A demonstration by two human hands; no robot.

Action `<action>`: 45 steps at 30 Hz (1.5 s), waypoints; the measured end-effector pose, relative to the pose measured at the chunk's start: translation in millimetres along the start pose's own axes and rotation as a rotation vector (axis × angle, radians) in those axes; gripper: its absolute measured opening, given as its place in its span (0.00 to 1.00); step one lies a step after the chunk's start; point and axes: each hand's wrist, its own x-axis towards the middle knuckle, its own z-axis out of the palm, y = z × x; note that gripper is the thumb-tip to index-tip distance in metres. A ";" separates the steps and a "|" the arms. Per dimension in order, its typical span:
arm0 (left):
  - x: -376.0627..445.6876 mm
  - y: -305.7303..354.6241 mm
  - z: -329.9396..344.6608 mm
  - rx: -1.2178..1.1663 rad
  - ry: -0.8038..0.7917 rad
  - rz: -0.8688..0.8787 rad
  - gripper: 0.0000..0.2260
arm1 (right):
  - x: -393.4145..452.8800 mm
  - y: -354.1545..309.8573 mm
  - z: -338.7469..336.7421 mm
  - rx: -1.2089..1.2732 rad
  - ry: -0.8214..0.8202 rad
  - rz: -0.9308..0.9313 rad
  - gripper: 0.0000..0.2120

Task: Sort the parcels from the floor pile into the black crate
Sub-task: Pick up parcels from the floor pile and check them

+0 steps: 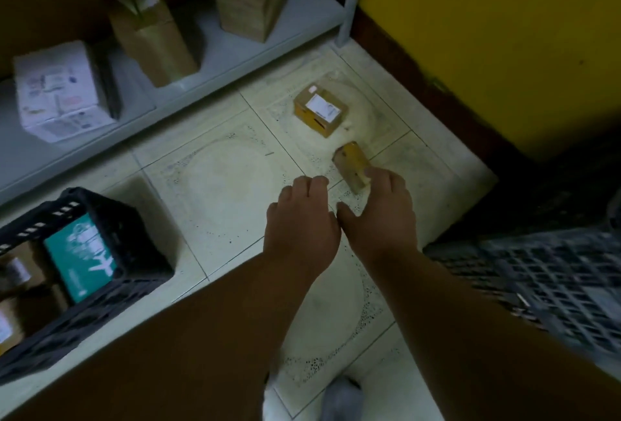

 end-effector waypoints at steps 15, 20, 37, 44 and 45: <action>225.0 -53.6 25.6 0.006 -0.120 0.023 0.24 | 219.7 -34.9 52.0 -0.002 0.013 0.095 0.33; 294.9 -55.4 53.0 -0.084 -0.118 -0.077 0.24 | 291.0 -21.0 87.7 0.001 -0.050 0.074 0.35; 496.7 -144.6 342.8 -0.630 -0.138 -0.580 0.25 | 528.7 139.5 335.4 -0.041 -0.190 -0.041 0.38; 530.1 -164.6 365.7 -1.159 -0.278 -0.741 0.30 | 607.2 137.9 379.1 -0.012 -0.413 0.067 0.42; 528.5 -166.1 364.2 -1.188 -0.308 -0.785 0.29 | 604.2 136.5 380.4 -0.045 -0.411 0.090 0.41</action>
